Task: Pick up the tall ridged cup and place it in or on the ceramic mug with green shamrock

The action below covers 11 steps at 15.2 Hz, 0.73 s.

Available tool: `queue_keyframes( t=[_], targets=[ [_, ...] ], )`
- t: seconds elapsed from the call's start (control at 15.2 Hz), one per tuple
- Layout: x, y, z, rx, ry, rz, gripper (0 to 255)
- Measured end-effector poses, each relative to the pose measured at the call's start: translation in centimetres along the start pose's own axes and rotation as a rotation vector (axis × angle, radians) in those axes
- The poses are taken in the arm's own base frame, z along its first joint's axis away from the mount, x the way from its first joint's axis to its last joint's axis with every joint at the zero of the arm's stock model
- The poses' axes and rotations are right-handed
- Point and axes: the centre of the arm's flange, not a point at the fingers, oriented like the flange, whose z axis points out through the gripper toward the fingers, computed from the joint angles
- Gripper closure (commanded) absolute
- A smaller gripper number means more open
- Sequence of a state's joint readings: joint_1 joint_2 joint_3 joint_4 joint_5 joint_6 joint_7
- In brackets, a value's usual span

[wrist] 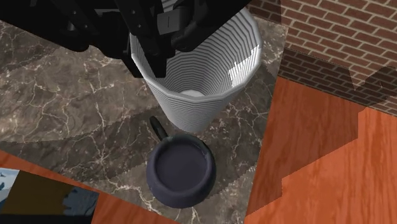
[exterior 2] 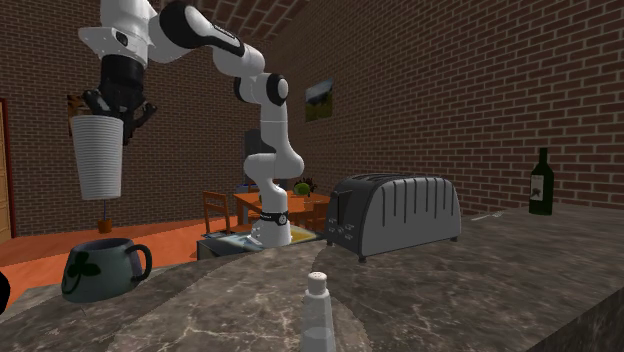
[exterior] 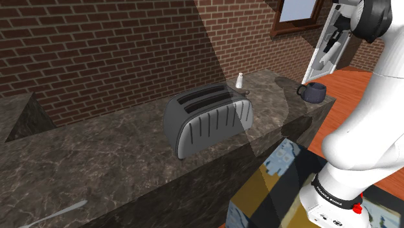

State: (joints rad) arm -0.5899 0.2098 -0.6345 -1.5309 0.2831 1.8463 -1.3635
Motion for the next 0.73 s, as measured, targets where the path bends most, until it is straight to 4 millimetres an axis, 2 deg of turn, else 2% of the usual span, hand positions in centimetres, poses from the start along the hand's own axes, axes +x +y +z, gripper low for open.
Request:
queue_keyframes(
  t=[0.73],
  targets=[
    [-0.9,-0.7,5.7,0.0,0.0,0.0,255]
  ],
)
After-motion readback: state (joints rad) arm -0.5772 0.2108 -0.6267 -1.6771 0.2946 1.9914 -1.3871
